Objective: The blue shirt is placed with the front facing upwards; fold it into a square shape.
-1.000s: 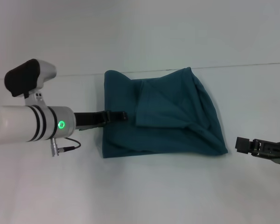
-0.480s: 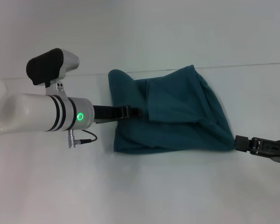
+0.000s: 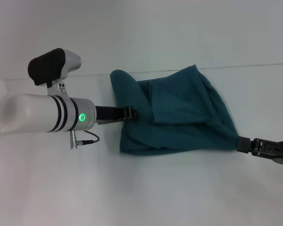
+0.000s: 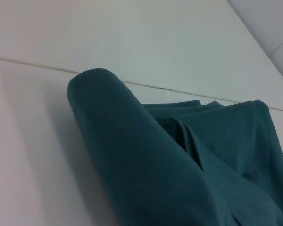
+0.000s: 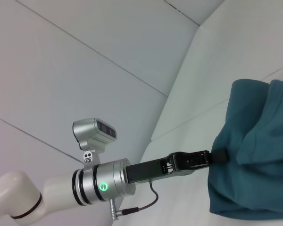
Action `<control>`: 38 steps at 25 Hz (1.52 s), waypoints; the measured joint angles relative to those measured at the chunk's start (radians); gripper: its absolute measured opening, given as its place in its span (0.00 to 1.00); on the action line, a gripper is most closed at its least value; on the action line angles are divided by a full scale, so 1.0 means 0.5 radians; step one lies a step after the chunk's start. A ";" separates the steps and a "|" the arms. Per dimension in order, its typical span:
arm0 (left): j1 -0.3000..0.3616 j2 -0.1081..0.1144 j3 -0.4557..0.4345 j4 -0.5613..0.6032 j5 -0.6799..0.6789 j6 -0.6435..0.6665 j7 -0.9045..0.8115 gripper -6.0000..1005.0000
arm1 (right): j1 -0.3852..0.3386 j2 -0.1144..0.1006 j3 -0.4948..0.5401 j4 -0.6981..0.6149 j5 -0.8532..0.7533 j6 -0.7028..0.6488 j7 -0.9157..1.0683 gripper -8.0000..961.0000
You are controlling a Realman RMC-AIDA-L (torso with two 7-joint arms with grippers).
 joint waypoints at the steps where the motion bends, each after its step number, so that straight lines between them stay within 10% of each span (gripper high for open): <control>1: 0.000 -0.001 0.000 0.000 -0.003 0.002 0.000 0.30 | 0.000 0.000 0.000 0.000 0.000 0.000 0.000 0.70; 5: 0.008 -0.004 -0.008 0.011 -0.010 0.091 0.000 0.12 | -0.002 0.000 0.000 0.000 0.000 0.000 0.002 0.70; 20: 0.490 0.000 -0.245 0.374 -0.119 0.860 -0.041 0.09 | -0.002 0.003 0.000 0.000 0.008 0.011 0.021 0.70; 24: 0.625 0.061 -0.420 0.430 -0.096 0.905 -0.042 0.09 | 0.000 0.003 0.000 0.000 0.008 0.014 0.022 0.70; 29: 0.643 0.140 -0.627 0.436 0.041 0.928 -0.042 0.09 | 0.003 0.003 0.000 0.000 0.008 0.016 0.022 0.70; 38: 0.640 0.145 -0.680 0.438 0.111 0.964 -0.044 0.09 | -0.002 0.002 0.003 0.000 0.012 0.015 0.024 0.70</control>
